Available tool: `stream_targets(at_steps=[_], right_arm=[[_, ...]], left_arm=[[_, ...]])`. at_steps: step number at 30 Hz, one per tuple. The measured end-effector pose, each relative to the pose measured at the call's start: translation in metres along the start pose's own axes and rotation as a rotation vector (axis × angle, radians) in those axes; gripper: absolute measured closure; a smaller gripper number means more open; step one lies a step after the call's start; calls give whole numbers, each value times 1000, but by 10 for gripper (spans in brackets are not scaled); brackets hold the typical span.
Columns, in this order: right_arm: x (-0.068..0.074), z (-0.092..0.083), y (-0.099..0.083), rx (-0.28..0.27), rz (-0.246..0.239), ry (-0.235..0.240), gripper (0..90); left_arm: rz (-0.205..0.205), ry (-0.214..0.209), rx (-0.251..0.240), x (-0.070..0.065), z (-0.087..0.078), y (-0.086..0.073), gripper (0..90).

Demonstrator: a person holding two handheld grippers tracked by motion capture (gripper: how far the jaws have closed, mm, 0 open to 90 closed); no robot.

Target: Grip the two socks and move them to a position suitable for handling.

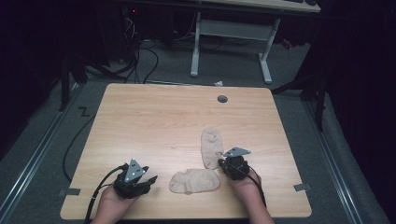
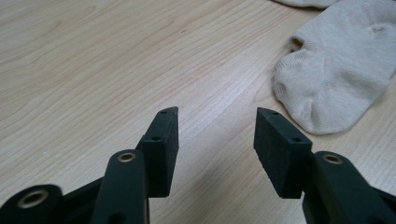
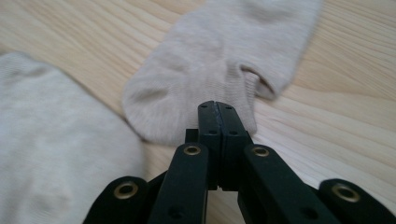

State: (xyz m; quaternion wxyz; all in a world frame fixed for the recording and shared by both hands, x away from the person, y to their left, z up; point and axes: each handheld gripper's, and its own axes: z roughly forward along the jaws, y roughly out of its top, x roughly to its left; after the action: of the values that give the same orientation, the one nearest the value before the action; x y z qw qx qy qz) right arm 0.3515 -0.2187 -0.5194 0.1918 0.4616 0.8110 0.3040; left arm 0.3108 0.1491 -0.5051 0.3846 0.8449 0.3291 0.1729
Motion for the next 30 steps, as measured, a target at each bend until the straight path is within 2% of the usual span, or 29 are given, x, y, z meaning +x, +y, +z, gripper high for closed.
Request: stream_targets(at_steps=[4, 5, 7, 8, 10, 12, 14, 18, 22, 24, 26, 28, 30], right_arm=[[-28, -7, -9, 4, 61, -110, 900], [-33, -9, -10, 5, 79, -115, 900], [-34, -15, -11, -30, 107, -73, 900], [-30, -17, -10, -46, 105, -37, 900], [-17, -16, -8, -44, 75, 20, 900], [-5, -12, -7, -20, 41, 36, 900], [-6, -8, -8, -2, 41, 39, 900], [-26, -10, -12, 7, 54, -78, 899], [-51, -13, -18, 0, 118, -175, 874], [-58, -14, -20, -8, 143, -164, 858], [-58, -15, -19, -10, 152, -163, 834], [-56, -20, -19, -42, 174, -138, 800], [-54, -25, -20, -69, 193, -140, 742]], left_arm=[[5, -3, 3, -1, 1, 1, 505], [7, -3, 4, -1, 1, 1, 505], [6, -5, 6, -2, 2, 2, 502], [8, -4, 6, -2, 2, 2, 502], [7, -4, 6, -2, 3, 3, 502], [7, -2, 4, -2, 2, 3, 502], [8, -2, 1, -2, 1, 3, 502], [4, 0, 0, -1, 0, 2, 502], [3, 0, 3, 0, 0, 1, 502], [3, -1, 4, -1, 0, 1, 502], [3, -1, 5, -1, 0, 1, 502], [3, -2, 5, -1, 0, 1, 503], [7, -5, 5, -2, 1, 2, 502]])
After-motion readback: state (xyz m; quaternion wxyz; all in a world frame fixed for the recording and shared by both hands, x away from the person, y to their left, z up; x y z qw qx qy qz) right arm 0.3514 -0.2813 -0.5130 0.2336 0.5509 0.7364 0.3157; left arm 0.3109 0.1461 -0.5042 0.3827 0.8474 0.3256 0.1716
